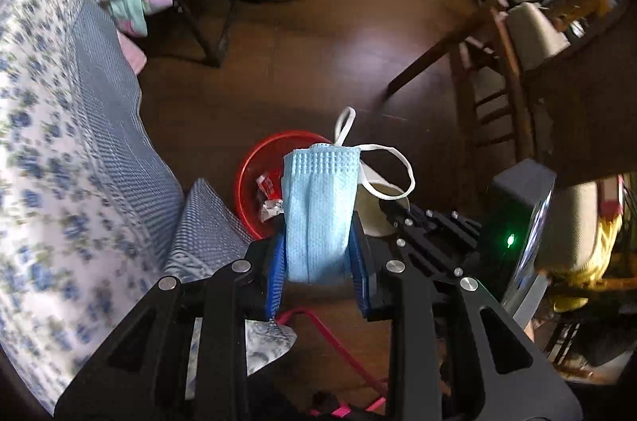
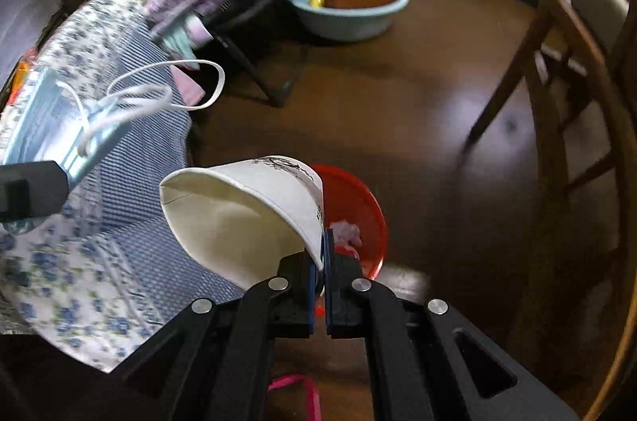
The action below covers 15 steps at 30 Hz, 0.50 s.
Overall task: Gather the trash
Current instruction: 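Carry the blue mask and white paper cup over the red wastebasket, then open both grippers to drop the mask and cup into the wastebasket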
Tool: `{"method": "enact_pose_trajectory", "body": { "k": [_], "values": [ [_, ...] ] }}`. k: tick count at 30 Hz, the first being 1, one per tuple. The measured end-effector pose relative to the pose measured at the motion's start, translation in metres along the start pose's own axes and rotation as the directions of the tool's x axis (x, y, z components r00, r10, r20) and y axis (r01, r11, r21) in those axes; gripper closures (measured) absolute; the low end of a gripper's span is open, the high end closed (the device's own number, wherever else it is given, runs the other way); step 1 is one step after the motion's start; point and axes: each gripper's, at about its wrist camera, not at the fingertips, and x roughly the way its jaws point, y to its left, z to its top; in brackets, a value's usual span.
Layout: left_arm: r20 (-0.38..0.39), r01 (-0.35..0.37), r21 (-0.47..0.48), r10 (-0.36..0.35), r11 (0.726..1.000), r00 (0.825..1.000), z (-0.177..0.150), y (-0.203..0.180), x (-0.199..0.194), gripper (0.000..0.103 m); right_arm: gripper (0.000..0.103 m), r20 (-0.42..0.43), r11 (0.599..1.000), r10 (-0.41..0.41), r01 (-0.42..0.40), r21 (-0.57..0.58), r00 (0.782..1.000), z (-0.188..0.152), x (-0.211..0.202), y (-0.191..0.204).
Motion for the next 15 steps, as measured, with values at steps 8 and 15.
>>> {"method": "enact_pose_trajectory", "body": {
  "k": [8, 15],
  "values": [
    [-0.136, 0.037, -0.089, -0.049, 0.995, 0.989, 0.01, 0.017, 0.061, 0.073, 0.099, -0.079, 0.998, 0.017, -0.012, 0.063, 0.997, -0.01, 0.047, -0.018],
    [-0.165, 0.017, -0.083, -0.03, 0.996, 0.986, 0.016, 0.019, 0.082, 0.07, 0.099, -0.112, 0.995, 0.026, -0.015, 0.094, 0.993, -0.015, 0.073, -0.025]
  ]
}}
